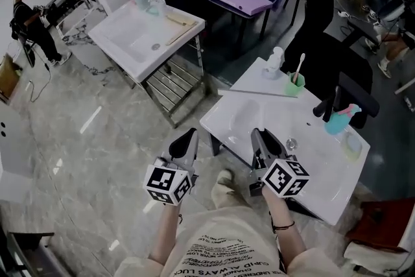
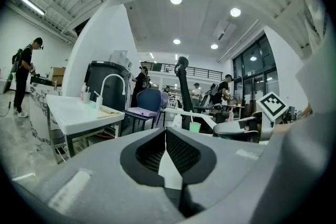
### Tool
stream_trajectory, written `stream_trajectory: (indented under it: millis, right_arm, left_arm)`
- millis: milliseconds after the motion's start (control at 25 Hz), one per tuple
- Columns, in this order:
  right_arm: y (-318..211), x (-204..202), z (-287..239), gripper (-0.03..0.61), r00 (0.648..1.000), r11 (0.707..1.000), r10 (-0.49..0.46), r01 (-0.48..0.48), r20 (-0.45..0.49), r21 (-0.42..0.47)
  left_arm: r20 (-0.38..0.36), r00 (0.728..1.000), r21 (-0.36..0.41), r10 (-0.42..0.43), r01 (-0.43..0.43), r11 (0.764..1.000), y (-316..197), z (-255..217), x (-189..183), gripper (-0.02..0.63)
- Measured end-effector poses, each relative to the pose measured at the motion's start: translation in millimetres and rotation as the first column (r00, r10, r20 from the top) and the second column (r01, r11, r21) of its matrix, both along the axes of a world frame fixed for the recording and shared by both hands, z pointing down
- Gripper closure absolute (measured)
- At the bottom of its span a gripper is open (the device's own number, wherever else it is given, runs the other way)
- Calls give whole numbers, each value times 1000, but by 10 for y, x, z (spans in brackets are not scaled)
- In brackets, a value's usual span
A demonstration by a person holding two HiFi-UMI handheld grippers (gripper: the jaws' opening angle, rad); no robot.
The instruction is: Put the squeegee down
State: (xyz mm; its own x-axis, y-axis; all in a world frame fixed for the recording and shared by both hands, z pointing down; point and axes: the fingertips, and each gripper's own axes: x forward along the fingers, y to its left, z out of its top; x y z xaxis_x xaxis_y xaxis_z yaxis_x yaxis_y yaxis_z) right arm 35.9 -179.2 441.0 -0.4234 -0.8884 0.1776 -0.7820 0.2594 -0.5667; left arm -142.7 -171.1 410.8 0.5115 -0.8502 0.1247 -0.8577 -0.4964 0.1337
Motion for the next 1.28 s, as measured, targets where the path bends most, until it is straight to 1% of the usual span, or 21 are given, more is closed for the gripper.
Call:
stream_trajectory:
  millis: [400, 680, 960, 1280]
  right_arm:
    - [-580, -48, 171, 479, 998, 997, 41, -38, 37, -69]
    - [-843, -37, 252, 479, 995, 992, 80, -74, 62, -101]
    - [-1020, 12, 362, 479, 987, 983, 130, -115, 99, -141]
    - [-1179, -15, 414, 479, 978, 976, 164, -142, 127, -168]
  left_arm:
    - [11, 999, -40, 43, -42, 998, -704, 94, 109, 591]
    - [14, 996, -75, 90, -88, 993, -1099, 200, 231, 591]
    - [21, 988, -100, 153, -150, 984, -1363, 280, 444, 591]
    - [30, 981, -132, 194, -188, 973, -1568, 343, 556, 591]
